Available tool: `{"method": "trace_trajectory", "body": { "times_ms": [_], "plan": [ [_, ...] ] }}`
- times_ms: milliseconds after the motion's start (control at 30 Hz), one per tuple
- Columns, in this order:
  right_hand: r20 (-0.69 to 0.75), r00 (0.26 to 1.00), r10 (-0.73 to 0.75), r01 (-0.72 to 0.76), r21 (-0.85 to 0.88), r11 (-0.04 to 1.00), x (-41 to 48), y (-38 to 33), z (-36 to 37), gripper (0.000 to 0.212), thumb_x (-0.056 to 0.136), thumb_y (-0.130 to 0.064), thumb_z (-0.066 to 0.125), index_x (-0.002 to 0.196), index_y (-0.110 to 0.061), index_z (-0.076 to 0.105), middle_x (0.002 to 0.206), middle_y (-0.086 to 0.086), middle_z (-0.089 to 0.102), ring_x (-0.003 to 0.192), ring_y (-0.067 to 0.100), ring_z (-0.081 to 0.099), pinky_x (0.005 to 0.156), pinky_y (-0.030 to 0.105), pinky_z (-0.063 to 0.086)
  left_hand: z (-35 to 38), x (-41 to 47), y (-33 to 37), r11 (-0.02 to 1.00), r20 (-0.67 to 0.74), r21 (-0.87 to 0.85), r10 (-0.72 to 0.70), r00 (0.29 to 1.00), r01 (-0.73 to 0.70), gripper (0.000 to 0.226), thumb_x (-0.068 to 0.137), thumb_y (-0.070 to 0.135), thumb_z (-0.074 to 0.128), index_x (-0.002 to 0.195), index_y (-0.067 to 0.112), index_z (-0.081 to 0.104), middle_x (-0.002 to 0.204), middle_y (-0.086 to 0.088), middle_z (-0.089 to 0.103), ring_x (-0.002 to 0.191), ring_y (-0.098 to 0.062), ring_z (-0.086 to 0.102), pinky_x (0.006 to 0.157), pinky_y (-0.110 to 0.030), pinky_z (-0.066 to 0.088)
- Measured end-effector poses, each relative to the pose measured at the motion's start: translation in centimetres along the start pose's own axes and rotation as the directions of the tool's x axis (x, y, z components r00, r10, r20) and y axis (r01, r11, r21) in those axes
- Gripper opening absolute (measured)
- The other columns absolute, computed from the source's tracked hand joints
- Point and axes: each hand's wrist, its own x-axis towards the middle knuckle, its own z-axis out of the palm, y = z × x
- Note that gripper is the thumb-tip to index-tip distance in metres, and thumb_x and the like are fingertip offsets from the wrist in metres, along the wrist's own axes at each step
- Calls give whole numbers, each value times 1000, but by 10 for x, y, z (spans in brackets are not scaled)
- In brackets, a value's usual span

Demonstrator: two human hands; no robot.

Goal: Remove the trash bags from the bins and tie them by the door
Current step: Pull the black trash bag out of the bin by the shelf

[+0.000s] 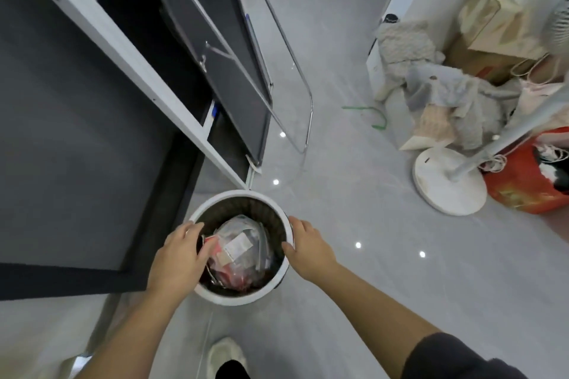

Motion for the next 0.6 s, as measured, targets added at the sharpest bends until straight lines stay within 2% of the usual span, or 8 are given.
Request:
{"method": "trace_trajectory", "body": {
  "times_ms": [167,267,333,400,467,533,600],
  "plan": [
    [-63,998,-16,17,28,999,67,31,62,63,95,-37,44,149,-18,18,143,8,38,127,28,42,102,45,42,82,37,-48,994,-62,38,-97,993,99,57,93,45,47,141,15,39,150,-10,34,134,-30,37,99,-47,41],
    [-124,992,-37,38,5,999,94,46,85,57,96,-33,43,146,-13,24,135,9,43,120,28,45,96,43,45,116,48,-72,987,-88,64,-144,986,150,63,91,38,53,144,13,30,152,-14,29,133,-34,38,98,-49,43],
    [-177,983,-52,51,-10,999,108,54,97,49,96,-30,42,140,-12,31,127,10,45,111,29,49,88,41,47,133,54,-86,981,-109,29,-186,977,190,65,90,32,53,145,12,25,147,-14,36,124,-34,47,89,-47,47],
    [-221,973,-71,70,-11,997,118,62,104,43,95,-28,41,135,-12,37,123,10,47,106,29,53,83,39,47,142,62,-97,973,-146,-15,-229,963,229,59,91,29,51,142,12,26,133,-14,46,104,-34,58,73,-42,49],
    [-260,961,-89,91,-8,996,124,67,110,36,96,-27,41,128,-12,43,121,8,48,100,28,56,78,38,48,146,71,-107,973,-194,2,-225,955,230,37,91,25,49,125,12,40,113,-14,55,86,-33,60,68,-41,51],
    [-291,951,-102,101,-21,995,127,69,112,30,96,-27,40,121,-12,46,117,7,49,93,28,58,74,38,49,146,77,-111,971,-218,34,-226,950,239,16,91,25,49,102,12,47,99,-14,58,79,-34,59,68,-42,51],
    [-314,943,-108,98,-49,994,129,69,115,26,96,-26,39,117,-11,47,113,8,50,89,29,59,72,39,50,147,80,-109,967,-234,50,-232,944,250,15,93,26,48,94,11,47,93,-14,59,76,-34,58,65,-39,49]
  ]
}}
